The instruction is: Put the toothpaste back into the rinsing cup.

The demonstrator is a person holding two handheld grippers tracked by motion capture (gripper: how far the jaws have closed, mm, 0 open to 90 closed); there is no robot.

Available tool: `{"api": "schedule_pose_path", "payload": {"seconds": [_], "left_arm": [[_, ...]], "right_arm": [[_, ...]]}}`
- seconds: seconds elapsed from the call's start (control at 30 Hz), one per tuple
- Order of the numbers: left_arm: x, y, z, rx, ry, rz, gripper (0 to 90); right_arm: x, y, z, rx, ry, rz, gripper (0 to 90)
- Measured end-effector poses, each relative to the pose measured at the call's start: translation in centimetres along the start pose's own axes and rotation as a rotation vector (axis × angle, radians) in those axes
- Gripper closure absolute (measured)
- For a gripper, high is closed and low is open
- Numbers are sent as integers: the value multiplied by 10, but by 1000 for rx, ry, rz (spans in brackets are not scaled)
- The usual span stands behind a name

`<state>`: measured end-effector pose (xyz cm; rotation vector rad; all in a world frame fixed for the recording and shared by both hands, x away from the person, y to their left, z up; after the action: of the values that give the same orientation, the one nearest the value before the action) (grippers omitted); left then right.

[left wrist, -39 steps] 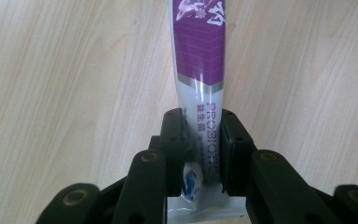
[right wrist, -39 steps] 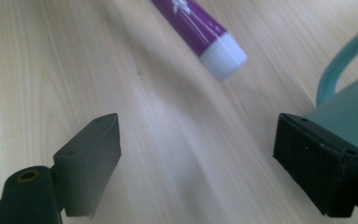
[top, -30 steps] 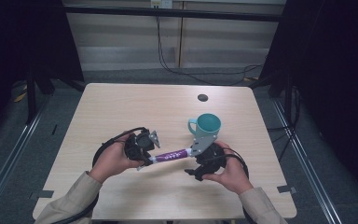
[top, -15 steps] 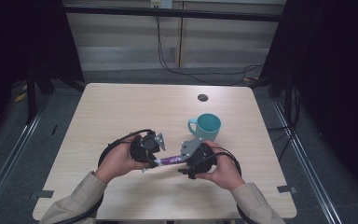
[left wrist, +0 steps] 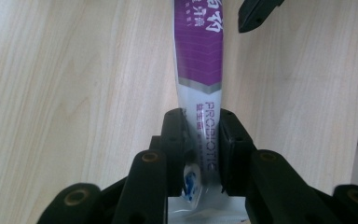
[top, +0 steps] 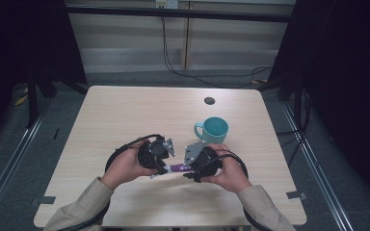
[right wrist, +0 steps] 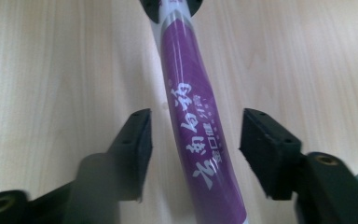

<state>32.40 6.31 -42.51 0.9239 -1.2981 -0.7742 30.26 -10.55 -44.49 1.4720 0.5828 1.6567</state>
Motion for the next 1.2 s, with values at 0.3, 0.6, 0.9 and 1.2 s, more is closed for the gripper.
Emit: {"api": "schedule_pose_path", "payload": {"seconds": [0.3, 0.6, 0.9, 1.2], "left_arm": [[5, 1, 1, -19, -4, 33, 750], [7, 3, 1, -14, -1, 47, 749], [5, 5, 0, -24, 0, 74, 745], [-2, 9, -4, 16, -8, 133, 544]], "right_arm": [[-1, -5, 3, 16, -21, -18, 549], [-1, -6, 3, 39, -37, -26, 586], [0, -11, 3, 48, -35, -21, 648], [2, -6, 1, 39, -59, -66, 716]]}}
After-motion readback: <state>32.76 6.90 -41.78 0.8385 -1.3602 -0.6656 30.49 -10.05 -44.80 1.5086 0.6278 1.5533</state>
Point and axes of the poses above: each handheld gripper's, and its own axes: y roughly backward along the jaws, x roughly out of its top, z roughly to its right, the point moved 2 cm from there along -y, roughly forward along the jaws, and after that the axes turned 5 degrees about z, right-handed, at the moved point
